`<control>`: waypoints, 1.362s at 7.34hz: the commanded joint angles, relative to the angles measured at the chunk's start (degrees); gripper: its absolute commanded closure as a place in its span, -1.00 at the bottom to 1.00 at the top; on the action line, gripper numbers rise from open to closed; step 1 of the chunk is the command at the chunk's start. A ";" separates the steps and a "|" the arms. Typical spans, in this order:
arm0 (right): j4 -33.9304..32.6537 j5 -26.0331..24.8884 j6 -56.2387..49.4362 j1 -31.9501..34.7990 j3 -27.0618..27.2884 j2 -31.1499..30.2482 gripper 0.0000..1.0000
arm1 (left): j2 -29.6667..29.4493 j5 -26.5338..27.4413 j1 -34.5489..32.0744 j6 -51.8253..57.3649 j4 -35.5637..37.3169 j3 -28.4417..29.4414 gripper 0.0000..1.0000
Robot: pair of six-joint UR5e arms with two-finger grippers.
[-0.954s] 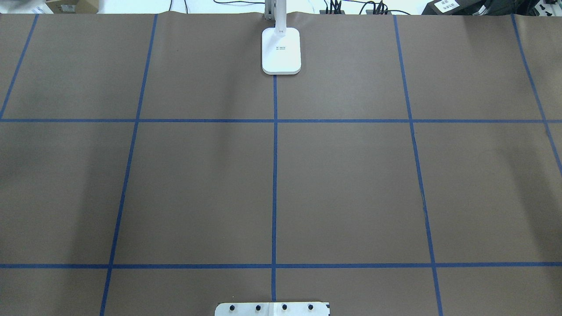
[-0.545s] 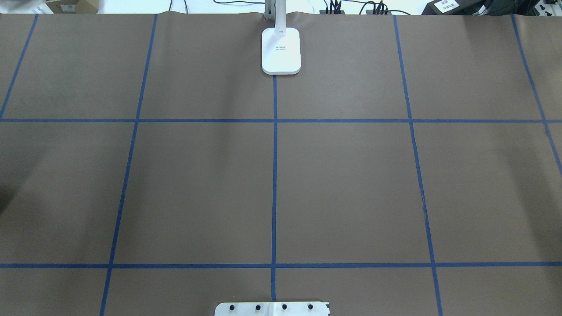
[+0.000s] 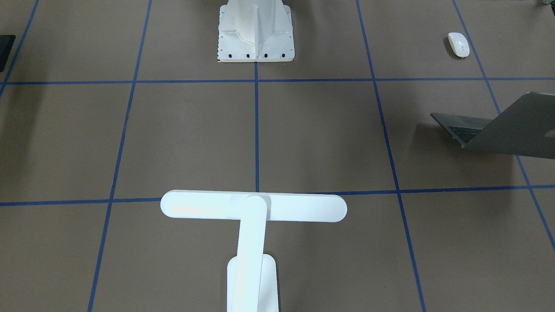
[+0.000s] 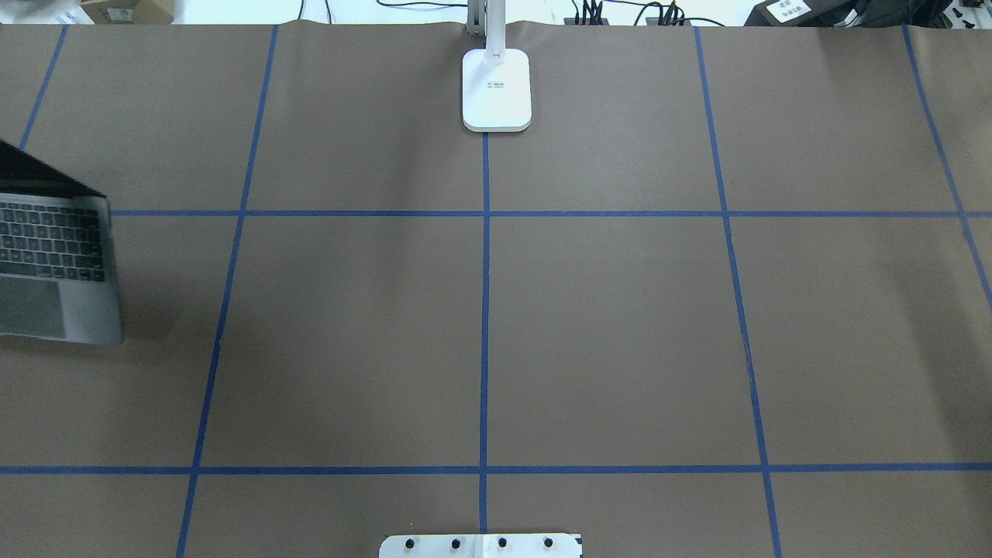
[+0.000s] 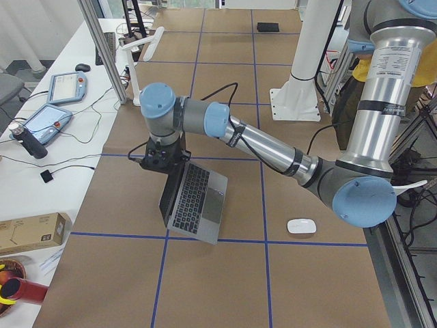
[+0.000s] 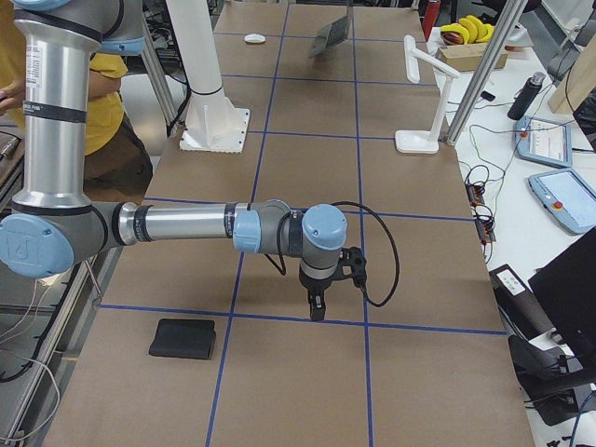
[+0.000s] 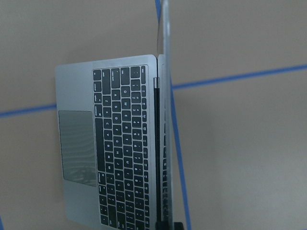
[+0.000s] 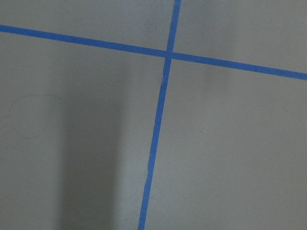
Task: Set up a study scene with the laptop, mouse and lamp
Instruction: 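Carry the open silver laptop with the left gripper onto the table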
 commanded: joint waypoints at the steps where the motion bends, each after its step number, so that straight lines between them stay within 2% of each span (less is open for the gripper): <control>1: 0.00 0.06 0.00 0.00 0.00 0.00 -1.00 | -7.64 0.17 7.25 -14.61 -0.15 -4.03 1.00; 3: 0.00 0.06 0.00 0.00 0.00 0.00 -1.00 | -15.56 2.09 15.51 -23.69 -0.94 -4.12 1.00; 5: 0.08 0.06 0.00 0.00 0.00 0.09 -1.00 | -20.14 9.53 24.03 -32.37 -3.65 -3.51 1.00; 6: 0.08 -0.03 0.00 0.00 0.00 0.09 -1.00 | -22.34 11.22 26.60 -35.90 -4.19 -2.73 1.00; 7: 0.08 -0.03 0.00 0.00 0.00 0.09 -1.00 | -26.97 13.07 28.28 -39.68 -4.19 0.50 1.00; 9: 0.00 -0.03 0.00 0.00 0.00 0.09 -1.00 | -30.78 18.77 32.49 -45.66 -7.24 4.73 1.00; 10: 0.00 -0.03 0.00 0.00 0.00 0.09 -1.00 | -33.15 20.54 33.82 -49.09 -10.31 8.58 1.00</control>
